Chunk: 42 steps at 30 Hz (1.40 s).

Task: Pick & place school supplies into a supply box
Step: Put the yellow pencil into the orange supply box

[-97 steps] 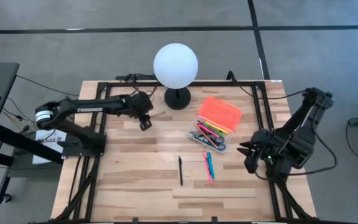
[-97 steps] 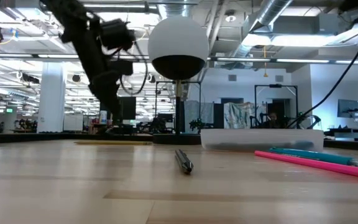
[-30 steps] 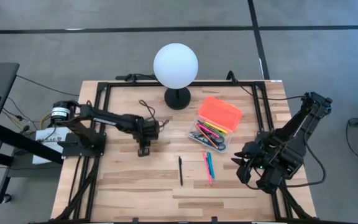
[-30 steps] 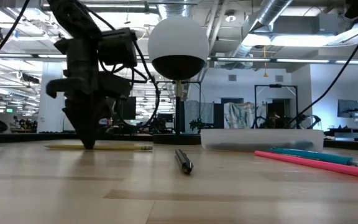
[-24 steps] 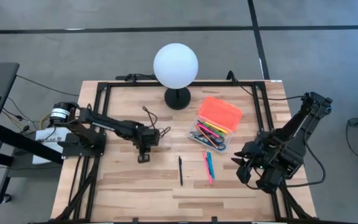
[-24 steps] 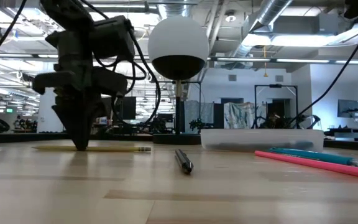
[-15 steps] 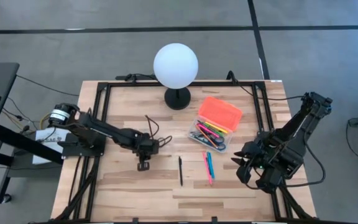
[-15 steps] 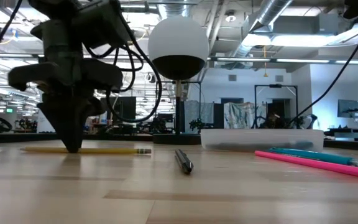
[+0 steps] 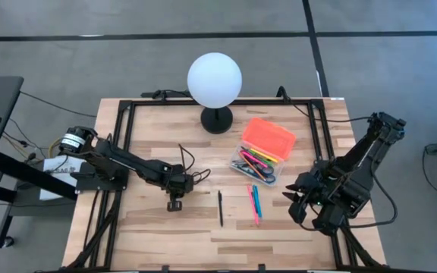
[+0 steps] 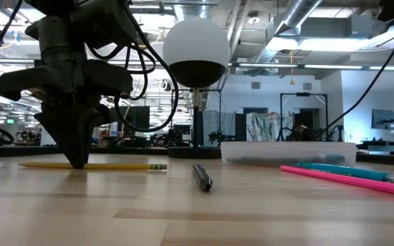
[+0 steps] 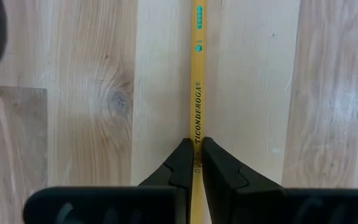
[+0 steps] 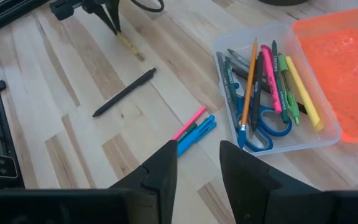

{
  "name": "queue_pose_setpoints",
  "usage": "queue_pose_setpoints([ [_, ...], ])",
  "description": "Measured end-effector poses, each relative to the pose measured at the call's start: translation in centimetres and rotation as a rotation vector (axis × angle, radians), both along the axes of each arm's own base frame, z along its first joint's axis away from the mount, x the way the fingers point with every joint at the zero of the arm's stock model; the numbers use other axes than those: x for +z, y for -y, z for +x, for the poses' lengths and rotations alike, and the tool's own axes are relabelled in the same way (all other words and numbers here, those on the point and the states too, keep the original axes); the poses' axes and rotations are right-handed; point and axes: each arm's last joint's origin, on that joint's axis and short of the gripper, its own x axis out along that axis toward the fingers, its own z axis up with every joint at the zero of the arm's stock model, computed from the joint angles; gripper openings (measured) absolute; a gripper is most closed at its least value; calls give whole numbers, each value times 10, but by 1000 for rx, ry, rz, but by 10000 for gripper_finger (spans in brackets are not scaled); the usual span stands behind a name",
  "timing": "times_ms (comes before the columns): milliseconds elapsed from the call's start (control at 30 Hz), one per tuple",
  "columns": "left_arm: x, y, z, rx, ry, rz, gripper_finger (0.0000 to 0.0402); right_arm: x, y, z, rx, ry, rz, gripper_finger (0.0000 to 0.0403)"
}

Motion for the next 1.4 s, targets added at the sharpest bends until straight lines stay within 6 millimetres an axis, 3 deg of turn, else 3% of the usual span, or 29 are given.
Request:
queue_pose_setpoints([
  [200,0,0,0,2,-9,-8,5,0,0,0,0,0,1,113],
  [767,4,0,13,-16,72,-290,3,0,6,7,-5,-14,-26,113],
  [1200,7,-9,20,43,129,-311,2,0,6,6,-2,-16,-24,113],
  [1400,11,-3,25,51,191,-305,11,0,6,6,-2,-17,-26,113],
])
